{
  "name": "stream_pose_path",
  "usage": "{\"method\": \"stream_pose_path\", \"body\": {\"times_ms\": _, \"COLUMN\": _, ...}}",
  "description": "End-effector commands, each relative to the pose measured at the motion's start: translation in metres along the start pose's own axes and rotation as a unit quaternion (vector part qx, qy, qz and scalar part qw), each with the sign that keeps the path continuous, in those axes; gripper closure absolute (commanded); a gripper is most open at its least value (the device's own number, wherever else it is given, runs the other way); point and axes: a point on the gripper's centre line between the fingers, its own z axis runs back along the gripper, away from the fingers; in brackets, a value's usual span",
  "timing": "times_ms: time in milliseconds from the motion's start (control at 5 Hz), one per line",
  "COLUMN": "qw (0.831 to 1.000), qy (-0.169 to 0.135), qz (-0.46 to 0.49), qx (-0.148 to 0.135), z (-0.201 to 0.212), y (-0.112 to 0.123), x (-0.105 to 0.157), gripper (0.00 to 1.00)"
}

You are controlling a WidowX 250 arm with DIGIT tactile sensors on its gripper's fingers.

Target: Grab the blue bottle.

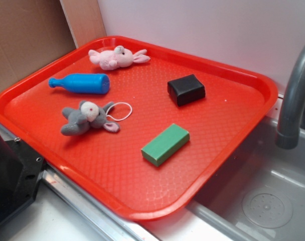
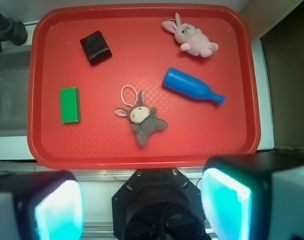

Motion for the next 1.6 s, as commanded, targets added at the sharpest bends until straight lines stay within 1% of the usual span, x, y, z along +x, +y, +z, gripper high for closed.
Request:
{"method": "stream_pose_path", "body": {"times_ms": 0, "qw": 1.0, "qy": 0.0, "qz": 0.0, "qx": 0.0, "z": 0.0, "y": 0.0, "x": 0.0, "gripper": 0.0}}
{"method": "stream_pose_path", "body": {"times_ms": 200, "qw": 0.999, "qy": -0.006, "qz": -0.052, "qx": 0.001, "z": -0.014, "y": 0.004, "x": 0.041, "gripper": 0.0}}
{"method": "stream_pose_path", "body": {"times_ms": 400, "qw": 0.984, "qy": -0.002, "qz": -0.177, "qx": 0.005, "z": -0.036, "y": 0.02, "x": 0.08, "gripper": 0.0}}
{"method": "stream_pose_path", "body": {"times_ms": 600, "qw": 0.954, "qy": 0.033, "qz": -0.299, "qx": 0.002, "z": -0.07, "y": 0.05, "x": 0.096, "gripper": 0.0}}
{"method": "stream_pose_path", "body": {"times_ms": 800, "qw": 0.906, "qy": 0.073, "qz": -0.417, "qx": 0.007, "z": -0.111, "y": 0.071, "x": 0.1, "gripper": 0.0}}
{"method": "stream_pose_path", "body": {"times_ms": 1000, "qw": 0.892, "qy": 0.086, "qz": -0.444, "qx": 0.023, "z": -0.139, "y": 0.084, "x": 0.1, "gripper": 0.0}}
{"method": "stream_pose_path", "body": {"times_ms": 1200, "qw": 0.905, "qy": 0.106, "qz": -0.412, "qx": 0.034, "z": -0.18, "y": 0.097, "x": 0.093, "gripper": 0.0}}
{"method": "stream_pose_path", "body": {"times_ms": 1400, "qw": 0.907, "qy": 0.122, "qz": -0.401, "qx": 0.03, "z": -0.2, "y": 0.101, "x": 0.089, "gripper": 0.0}}
